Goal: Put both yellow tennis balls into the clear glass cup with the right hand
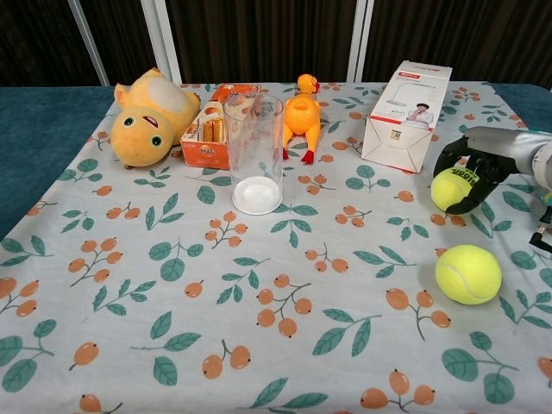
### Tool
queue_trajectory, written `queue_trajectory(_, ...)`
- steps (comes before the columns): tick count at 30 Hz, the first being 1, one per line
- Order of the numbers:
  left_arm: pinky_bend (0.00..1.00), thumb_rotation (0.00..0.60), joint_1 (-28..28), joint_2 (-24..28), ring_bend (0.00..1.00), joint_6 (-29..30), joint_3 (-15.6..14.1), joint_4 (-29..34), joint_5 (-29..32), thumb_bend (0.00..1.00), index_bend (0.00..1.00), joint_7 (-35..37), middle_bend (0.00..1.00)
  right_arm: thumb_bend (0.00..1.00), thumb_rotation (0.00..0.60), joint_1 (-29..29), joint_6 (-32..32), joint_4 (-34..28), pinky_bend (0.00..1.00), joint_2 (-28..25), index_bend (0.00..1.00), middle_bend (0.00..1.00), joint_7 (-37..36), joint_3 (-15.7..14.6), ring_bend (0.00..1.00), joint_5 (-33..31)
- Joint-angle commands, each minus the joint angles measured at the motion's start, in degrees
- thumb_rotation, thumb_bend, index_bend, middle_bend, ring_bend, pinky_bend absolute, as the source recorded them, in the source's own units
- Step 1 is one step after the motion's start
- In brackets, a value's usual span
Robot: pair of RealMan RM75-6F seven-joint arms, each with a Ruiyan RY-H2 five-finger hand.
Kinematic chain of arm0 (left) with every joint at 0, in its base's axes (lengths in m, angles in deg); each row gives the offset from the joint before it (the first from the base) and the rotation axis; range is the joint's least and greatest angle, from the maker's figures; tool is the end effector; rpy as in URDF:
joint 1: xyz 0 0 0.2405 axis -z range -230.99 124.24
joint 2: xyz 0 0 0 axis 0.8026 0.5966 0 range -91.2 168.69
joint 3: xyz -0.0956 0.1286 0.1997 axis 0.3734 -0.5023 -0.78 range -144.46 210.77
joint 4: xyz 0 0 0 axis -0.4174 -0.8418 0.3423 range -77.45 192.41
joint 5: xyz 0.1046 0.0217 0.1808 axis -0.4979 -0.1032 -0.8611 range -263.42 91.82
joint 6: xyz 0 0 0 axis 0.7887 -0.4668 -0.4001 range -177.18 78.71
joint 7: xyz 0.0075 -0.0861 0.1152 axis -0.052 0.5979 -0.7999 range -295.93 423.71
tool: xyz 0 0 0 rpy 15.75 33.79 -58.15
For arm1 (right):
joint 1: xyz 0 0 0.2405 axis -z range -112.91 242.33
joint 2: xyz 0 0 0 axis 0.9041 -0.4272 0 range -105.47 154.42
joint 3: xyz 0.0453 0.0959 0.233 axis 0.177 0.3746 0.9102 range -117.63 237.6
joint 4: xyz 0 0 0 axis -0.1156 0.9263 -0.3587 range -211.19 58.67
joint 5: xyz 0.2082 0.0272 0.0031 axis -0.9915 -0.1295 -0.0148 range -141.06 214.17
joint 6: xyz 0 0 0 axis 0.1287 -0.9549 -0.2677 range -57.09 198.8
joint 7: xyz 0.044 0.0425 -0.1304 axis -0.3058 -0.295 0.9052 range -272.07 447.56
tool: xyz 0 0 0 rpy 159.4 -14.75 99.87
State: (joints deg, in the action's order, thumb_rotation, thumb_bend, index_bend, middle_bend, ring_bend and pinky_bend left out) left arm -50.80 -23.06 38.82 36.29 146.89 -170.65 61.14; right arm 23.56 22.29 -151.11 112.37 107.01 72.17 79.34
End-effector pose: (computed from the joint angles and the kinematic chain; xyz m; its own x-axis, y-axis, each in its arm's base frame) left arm -0.3293 0.1699 0.1866 0.5190 -0.0398 0.8539 0.8545 0.0528 -0.5168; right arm -0.2320 -0.3748 0.0035 0.3184 -0.3783 0.8692 -0.9370 0.0135 0.3491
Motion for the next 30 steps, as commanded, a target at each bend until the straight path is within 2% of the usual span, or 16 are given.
queue_trajectory(1,0.12,0.6,0.02,0.03,0.0,-0.05,0.01,-0.02,0.03,0.06,0.09,0.06,0.0,0.38,0.6,-0.1,-0.66,0.6,0.4,0.57,0.43,0.35,0.06,0.06,0.45,0.23)
queue_trajectory(6,0.13,0.6,0.0,0.11,0.0,-0.02,0.01,0.03,0.01,0.06,0.1,0.13,0.0,0.48,0.6,0.01,-2.19,0.94,0.49,1.34,0.53,0.43,-0.15,0.28,0.55,1.23)
queue_trajectory(10,0.13,0.6,-0.08,0.22,0.0,0.12,0.03,0.12,0.01,0.06,0.1,0.27,0.0,0.49,0.6,-0.02,-3.01,0.35,0.55,1.07,0.54,0.45,-0.43,0.79,0.56,1.99)
queue_trajectory(15,0.13,0.6,-0.19,0.35,0.0,0.19,0.12,0.15,0.26,0.06,0.1,0.55,0.0,0.49,0.6,-0.31,-3.44,-3.4,0.62,-2.05,0.54,0.45,-1.3,2.51,0.57,3.28)
queue_trajectory(18,0.13,0.6,-0.18,0.37,0.0,0.12,0.07,0.24,0.23,0.06,0.1,0.48,0.0,0.49,0.6,-1.06,-2.82,-7.18,0.65,-5.78,0.54,0.45,-0.81,3.89,0.57,3.53)
queue_trajectory(24,0.13,0.6,-0.2,0.44,0.0,-0.01,0.03,0.51,0.35,0.06,0.1,0.28,0.0,0.49,0.6,-4.87,-1.66,-14.36,0.71,-12.45,0.54,0.45,3.58,7.29,0.57,1.14)
queue_trajectory(30,0.13,0.6,-0.16,0.65,0.0,-0.38,0.09,0.63,0.76,0.06,0.1,0.54,0.0,0.49,0.6,-10.88,-1.12,-18.71,0.76,-14.23,0.54,0.45,8.13,10.92,0.57,-4.71)
